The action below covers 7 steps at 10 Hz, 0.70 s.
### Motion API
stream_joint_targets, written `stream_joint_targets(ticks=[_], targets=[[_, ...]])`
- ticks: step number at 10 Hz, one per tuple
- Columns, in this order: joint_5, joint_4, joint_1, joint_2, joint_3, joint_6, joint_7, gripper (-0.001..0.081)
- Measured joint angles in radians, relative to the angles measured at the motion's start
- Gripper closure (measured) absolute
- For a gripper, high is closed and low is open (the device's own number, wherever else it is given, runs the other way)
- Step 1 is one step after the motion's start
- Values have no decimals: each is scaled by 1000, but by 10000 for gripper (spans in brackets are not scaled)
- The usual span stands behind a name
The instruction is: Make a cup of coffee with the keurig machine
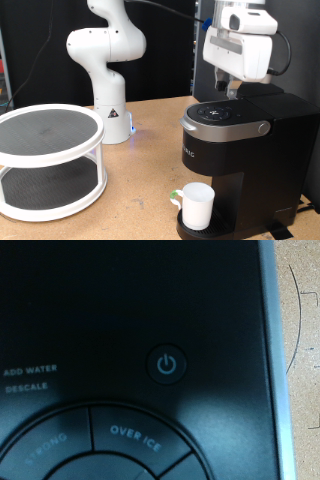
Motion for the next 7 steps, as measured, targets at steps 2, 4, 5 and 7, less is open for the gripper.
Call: stream_joint_targets(ticks=[2,4,5,7], targets=[[0,-51,0,-16,0,53,0,611],[0,-98,-2,-35,-1,104,8,734],[0,-121,-5,-45,-2,140,22,791],[0,-167,-12,-61,-3,214,58,801]])
